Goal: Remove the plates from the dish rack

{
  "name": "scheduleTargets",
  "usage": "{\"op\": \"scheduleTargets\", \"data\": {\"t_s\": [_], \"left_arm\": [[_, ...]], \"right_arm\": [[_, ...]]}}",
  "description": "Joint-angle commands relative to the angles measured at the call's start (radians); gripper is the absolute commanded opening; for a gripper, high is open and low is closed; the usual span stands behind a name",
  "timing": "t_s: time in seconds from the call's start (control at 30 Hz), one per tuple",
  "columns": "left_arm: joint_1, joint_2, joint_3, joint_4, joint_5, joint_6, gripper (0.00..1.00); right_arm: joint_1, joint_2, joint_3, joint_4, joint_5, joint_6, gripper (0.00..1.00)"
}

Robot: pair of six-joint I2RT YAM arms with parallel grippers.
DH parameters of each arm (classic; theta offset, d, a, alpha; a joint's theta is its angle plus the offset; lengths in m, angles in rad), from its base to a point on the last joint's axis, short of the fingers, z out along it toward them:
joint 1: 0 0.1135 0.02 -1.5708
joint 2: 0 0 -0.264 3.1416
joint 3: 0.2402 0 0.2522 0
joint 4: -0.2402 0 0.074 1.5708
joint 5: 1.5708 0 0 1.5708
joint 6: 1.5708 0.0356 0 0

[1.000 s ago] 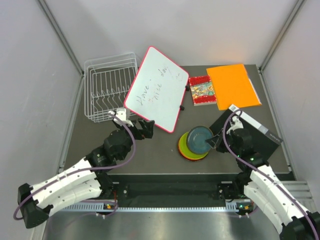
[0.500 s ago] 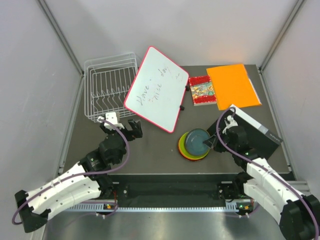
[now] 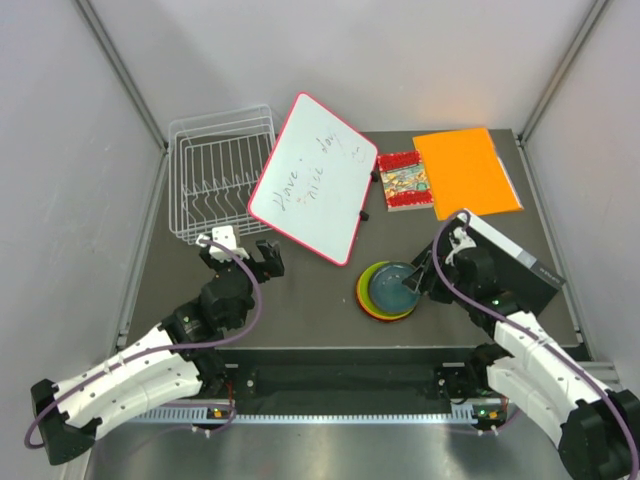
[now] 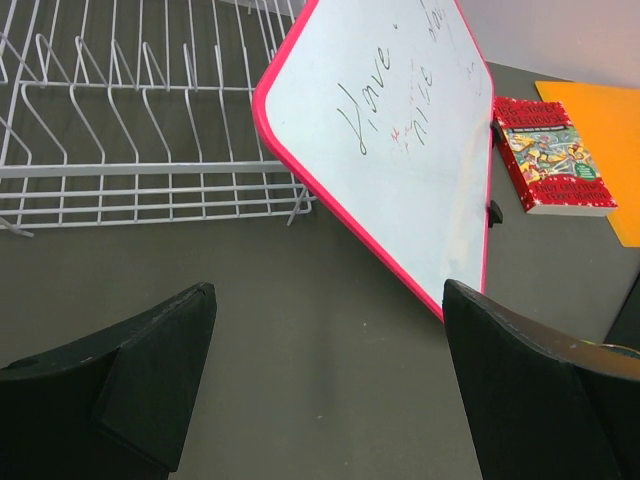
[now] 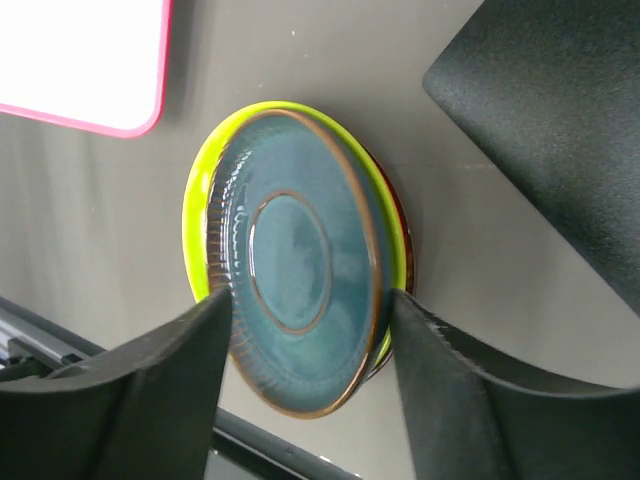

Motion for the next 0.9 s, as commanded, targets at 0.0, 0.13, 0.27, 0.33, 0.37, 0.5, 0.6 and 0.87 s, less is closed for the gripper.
{"op": "scheduleTargets", "data": {"t_s": [0.0,0.13,0.27,0.33,0.37,0.5,0.6,0.87], "left_arm": [[-0.002,-0.002,-0.007,0.022,-0.024,0.010,0.99],[-0.002,-0.001,-0.009,0.023,-0.033,0.022,0.99],[-0.002,-0.004,-0.007,0.028,-0.041,0.036,0.99],[-0.002,-0.004,-0.007,0.028,-0.043,0.036,0.99],[-0.002,-0.002,-0.009,0.028,-0.043,0.036,0.99],[-0.002,0.001,-0.004,0.046,-0.041,0.068,0.99],[-0.002,0.022,0.012,0.085,-0.034,0.134,0.99],[-0.002,0.195,0.163,0.054,0.022,0.212,0.99]], "right_arm": [[-0.011,-0.023,0.077,-0.032,0.025,-0.043,0.66],[-0.011,-0.026,0.095,-0.063,0.037,-0.069,0.69],[-0.011,-0.013,0.112,-0.069,0.017,-0.093,0.70],[-0.011,0.008,0.121,-0.063,0.002,-0.106,0.70],[-0.009,0.013,0.129,-0.074,0.004,-0.110,0.70],[-0.011,-0.002,0.152,-0.100,0.052,-0.126,0.72],[-0.011,-0.050,0.170,-0.132,0.117,-0.138,0.79],[-0.011,-0.104,0.201,-0.184,0.339,-0.170,0.91]]}}
